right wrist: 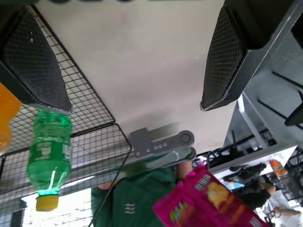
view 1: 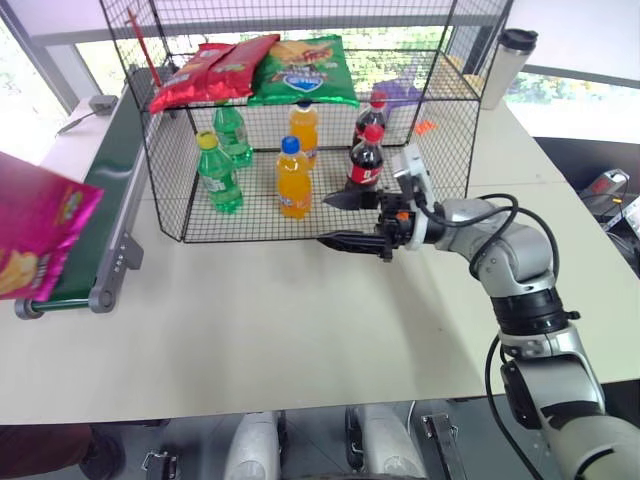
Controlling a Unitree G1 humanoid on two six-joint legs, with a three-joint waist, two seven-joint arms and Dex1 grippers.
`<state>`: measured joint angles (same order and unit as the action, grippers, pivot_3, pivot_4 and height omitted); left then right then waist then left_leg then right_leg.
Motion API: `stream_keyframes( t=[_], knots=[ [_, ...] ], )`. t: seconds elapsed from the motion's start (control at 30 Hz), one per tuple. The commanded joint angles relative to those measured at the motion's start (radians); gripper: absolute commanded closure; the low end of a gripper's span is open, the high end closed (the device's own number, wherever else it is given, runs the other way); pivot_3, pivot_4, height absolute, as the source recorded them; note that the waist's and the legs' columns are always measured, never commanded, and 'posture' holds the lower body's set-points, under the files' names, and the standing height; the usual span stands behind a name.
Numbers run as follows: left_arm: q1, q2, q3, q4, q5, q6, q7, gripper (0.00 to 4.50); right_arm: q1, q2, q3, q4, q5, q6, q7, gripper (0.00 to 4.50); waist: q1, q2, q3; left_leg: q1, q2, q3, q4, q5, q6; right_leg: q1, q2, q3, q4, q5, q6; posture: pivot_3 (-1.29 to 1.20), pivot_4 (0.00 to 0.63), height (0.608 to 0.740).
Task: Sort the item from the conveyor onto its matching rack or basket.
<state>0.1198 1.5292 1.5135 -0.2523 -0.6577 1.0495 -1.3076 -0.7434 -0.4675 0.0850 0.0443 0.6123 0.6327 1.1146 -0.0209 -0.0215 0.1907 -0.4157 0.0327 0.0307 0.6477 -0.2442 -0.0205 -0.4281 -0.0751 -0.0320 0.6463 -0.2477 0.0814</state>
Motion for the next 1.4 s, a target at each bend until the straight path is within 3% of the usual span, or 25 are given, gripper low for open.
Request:
stream_keyframes(
  t=[0.03, 0.2, 0.33, 0.43, 0.67, 0.93, 1.03, 1.1, 1.27, 1.4],
  knots=[
    [-0.149, 0.087, -0.082, 0.131, -0.132, 0.028, -0.027, 4.41, -0.015, 0.011, -0.067, -0.017, 0.046, 0.013, -0.016, 0.00, -0.001, 0.001, 0.001, 0.001, 0.000, 0.000, -0.001, 0.000, 0.000, 0.000, 0.000, 0.000, 0.001, 0.000, 0.000, 0.00, 0.150, 0.740],
    [-0.335, 0.126, -0.301, 0.218, -0.389, -0.004, 0.058, 4.41, -0.003, 0.039, -0.125, -0.024, 0.096, 0.053, -0.066, 0.00, 0.000, 0.001, 0.001, 0.003, 0.001, 0.000, -0.001, 0.000, 0.000, 0.001, 0.001, 0.001, 0.002, 0.000, -0.001, 0.00, 0.150, 0.740],
    [-0.470, 0.121, -0.575, 0.238, -0.640, -0.158, 0.201, 4.41, 0.007, 0.083, -0.141, -0.058, 0.126, 0.063, -0.106, 0.00, 0.003, 0.001, 0.001, 0.003, 0.001, 0.000, 0.000, 0.000, 0.000, 0.002, 0.001, 0.001, 0.002, 0.000, -0.001, 0.00, 0.150, 0.740],
    [-0.560, 0.100, -0.770, 0.217, -0.721, -0.259, 0.244, 4.41, 0.012, 0.130, -0.124, -0.092, 0.149, 0.067, -0.121, 0.00, 0.005, 0.001, 0.001, 0.003, 0.001, 0.000, 0.000, 0.000, 0.000, 0.002, 0.000, 0.002, 0.002, 0.000, 0.000, 0.00, 0.150, 0.740],
    [-0.893, -0.031, -1.131, 0.226, -0.716, -0.322, 0.250, 4.41, -0.002, 0.245, -0.065, -0.074, 0.134, 0.028, -0.137, 0.00, 0.005, 0.001, 0.001, 0.002, 0.001, 0.001, 0.000, 0.000, 0.000, 0.001, 0.001, 0.002, 0.003, 0.000, 0.000, 0.00, 0.150, 0.740],
    [-1.074, -0.154, -1.225, 0.251, -0.611, -0.244, 0.214, 4.41, -0.049, 0.348, -0.044, -0.025, 0.126, -0.029, -0.140, 0.00, 0.005, 0.000, 0.000, 0.002, 0.001, 0.000, 0.001, 0.000, 0.000, 0.001, 0.002, 0.003, 0.003, 0.000, 0.000, 0.00, 0.150, 0.740],
    [-1.072, -0.173, -1.215, 0.248, -0.578, -0.225, 0.199, 4.50, -0.063, 0.372, -0.053, -0.010, 0.126, -0.051, -0.138, 0.91, 0.004, 0.000, 0.000, 0.002, 0.001, 0.000, 0.001, 0.000, 0.000, 0.001, 0.003, 0.003, 0.003, 0.000, 0.000, 0.00, 0.150, 0.740],
    [-1.066, -0.176, -1.203, 0.249, -0.555, -0.214, 0.192, 4.50, -0.060, 0.370, -0.048, -0.020, 0.129, -0.049, -0.129, 1.77, 0.004, 0.000, 0.000, 0.002, 0.001, 0.000, 0.001, 0.000, 0.000, 0.001, 0.003, 0.003, 0.003, 0.000, 0.000, 0.00, 0.150, 0.740],
    [-1.074, -0.189, -1.182, 0.258, -0.512, -0.201, 0.193, 4.50, -0.034, 0.347, -0.026, -0.053, 0.130, -0.027, -0.106, 4.45, 0.005, 0.000, 0.000, 0.002, 0.001, 0.000, 0.001, 0.000, 0.000, 0.001, 0.003, 0.003, 0.003, 0.000, 0.000, 0.00, 0.150, 0.740],
    [-1.062, -0.199, -1.166, 0.257, -0.490, -0.189, 0.200, 4.50, -0.023, 0.321, -0.023, -0.075, 0.127, -0.018, -0.104, 4.45, 0.005, 0.000, 0.000, 0.002, 0.001, 0.000, 0.001, 0.000, 0.000, 0.001, 0.003, 0.003, 0.003, 0.000, 0.000, 0.00, 0.150, 0.740]
  ],
)
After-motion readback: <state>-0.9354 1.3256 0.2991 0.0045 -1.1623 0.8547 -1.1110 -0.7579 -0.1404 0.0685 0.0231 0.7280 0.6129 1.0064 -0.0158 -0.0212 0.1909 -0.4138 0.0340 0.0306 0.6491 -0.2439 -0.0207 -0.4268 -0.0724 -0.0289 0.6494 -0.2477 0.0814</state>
